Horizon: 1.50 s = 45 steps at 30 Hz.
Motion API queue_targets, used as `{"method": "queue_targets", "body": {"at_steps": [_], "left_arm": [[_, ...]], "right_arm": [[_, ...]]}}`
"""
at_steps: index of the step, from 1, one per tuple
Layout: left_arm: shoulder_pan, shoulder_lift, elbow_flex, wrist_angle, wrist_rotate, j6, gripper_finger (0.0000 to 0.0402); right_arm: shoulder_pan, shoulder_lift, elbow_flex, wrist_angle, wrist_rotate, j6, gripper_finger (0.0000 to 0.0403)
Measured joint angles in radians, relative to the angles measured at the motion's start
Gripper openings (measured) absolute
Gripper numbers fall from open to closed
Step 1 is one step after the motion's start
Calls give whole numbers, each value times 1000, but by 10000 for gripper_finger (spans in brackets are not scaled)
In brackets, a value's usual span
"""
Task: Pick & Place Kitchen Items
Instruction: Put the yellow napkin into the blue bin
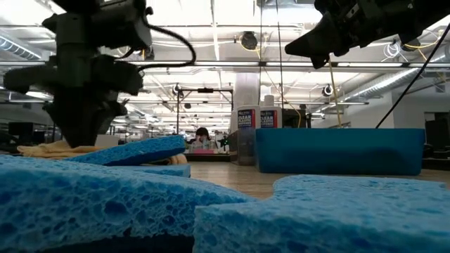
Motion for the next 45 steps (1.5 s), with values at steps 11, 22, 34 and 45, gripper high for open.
{"method": "queue_targets", "body": {"at_steps": [11, 22, 34, 45], "left_arm": [[44, -6, -94, 46, 73, -955, 35], [34, -24, -115, 208, 57, -873, 35], [-1, -7, -114, 340, -54, -441, 35], [-58, -6, -114, 442, -99, -112, 35]], "right_arm": [[0, 0, 0, -2, 0, 0, 1], [0, 0, 0, -3, 0, 0, 1], [0, 0, 0, 21, 52, 46, 4], [0, 7, 0, 22, 48, 51, 4]]}}
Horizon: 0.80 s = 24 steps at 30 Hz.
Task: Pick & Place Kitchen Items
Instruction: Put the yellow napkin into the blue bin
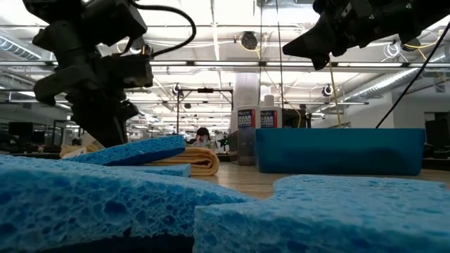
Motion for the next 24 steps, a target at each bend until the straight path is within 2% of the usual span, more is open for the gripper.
{"method": "queue_targets", "body": {"at_steps": [7, 11, 14, 19, 24], "left_arm": [[-11, -7, 5, -3, -3, 23, 35], [-5, -8, 71, -17, -22, 24, 35], [-5, -8, 143, -39, -54, 83, 45], [34, -2, 270, -114, -160, 138, 118], [131, 8, 352, -165, -143, 166, 219]], "right_arm": [[0, 0, 0, 1, 0, -1, 4], [0, 0, 0, 2, 0, -1, 4], [0, 0, 0, 6, 0, -1, 4], [0, 0, 0, 6, 0, -2, 4], [0, 0, 0, 7, 0, -19, 4]]}}
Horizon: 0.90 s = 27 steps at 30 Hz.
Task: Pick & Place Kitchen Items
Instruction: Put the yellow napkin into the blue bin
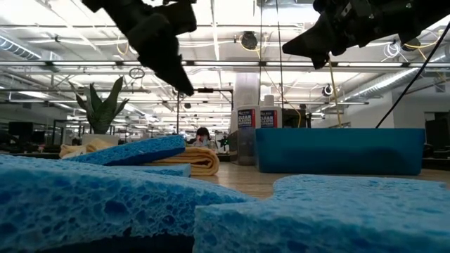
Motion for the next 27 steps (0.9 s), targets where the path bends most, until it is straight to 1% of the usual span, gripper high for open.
{"method": "queue_targets", "body": {"at_steps": [2, 4, 6, 8, 12, 15, 21, 24, 27], "left_arm": [[37, 14, 35, -52, 26, 54, 251], [73, 38, 84, -82, 93, 146, 275], [101, 79, 135, -127, 169, 226, 290], [121, 133, 199, -153, 240, 296, 295], [151, 267, 322, -312, 322, 488, 285], [160, 369, 384, -377, 364, 625, 270], [174, 520, 505, -450, 354, 805, 251], [180, 559, 544, -467, 355, 857, 247], [189, 586, 554, -478, 358, 899, 246]], "right_arm": [[0, 0, 0, 0, 0, -18, 4], [0, 0, 0, 1, 0, -31, 4], [0, 0, 0, 10, 0, -35, 4], [0, 0, 0, 11, 1, -36, 4], [-1, 0, 0, 13, 0, -41, 4], [-1, 0, 0, 6, 0, -50, 4], [-1, 0, 0, -1, 0, -69, 4], [-1, 0, 0, -4, 0, -88, 4], [-3, 0, 0, -5, 1, -93, 4]]}}
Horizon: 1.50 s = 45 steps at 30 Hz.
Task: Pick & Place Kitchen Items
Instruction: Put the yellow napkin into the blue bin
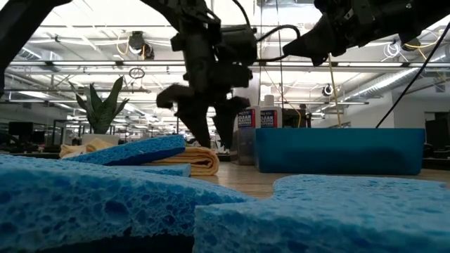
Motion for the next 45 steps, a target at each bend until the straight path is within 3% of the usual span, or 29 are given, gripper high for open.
{"method": "queue_targets", "body": {"at_steps": [5, 12, 24, 27, 31, 37, 42, 45], "left_arm": [[26, 15, 0, -96, 8, 70, 246], [66, 34, 0, -88, 155, 58, 246], [79, 134, 6, -89, 123, 41, 242], [80, 126, 6, -115, 125, 24, 215], [82, 126, 3, -150, 121, 9, 134], [83, 125, -3, -67, 110, -191, 30], [82, 121, 0, -74, 94, -198, 13], [71, 87, -2, -96, 27, -262, 13]], "right_arm": [[-12, 0, 0, -17, -1, 0, 4], [-38, 0, 0, -25, -1, 13, 4], [-43, 0, 0, -43, -2, 27, 4], [-43, 0, 0, -51, -2, 27, 4], [-43, 0, 0, -50, -2, 27, 4], [-43, 0, 0, -50, -2, 28, 4], [-43, 0, 0, -49, -2, 35, 4], [-43, 0, 0, -49, -2, 35, 4]]}}
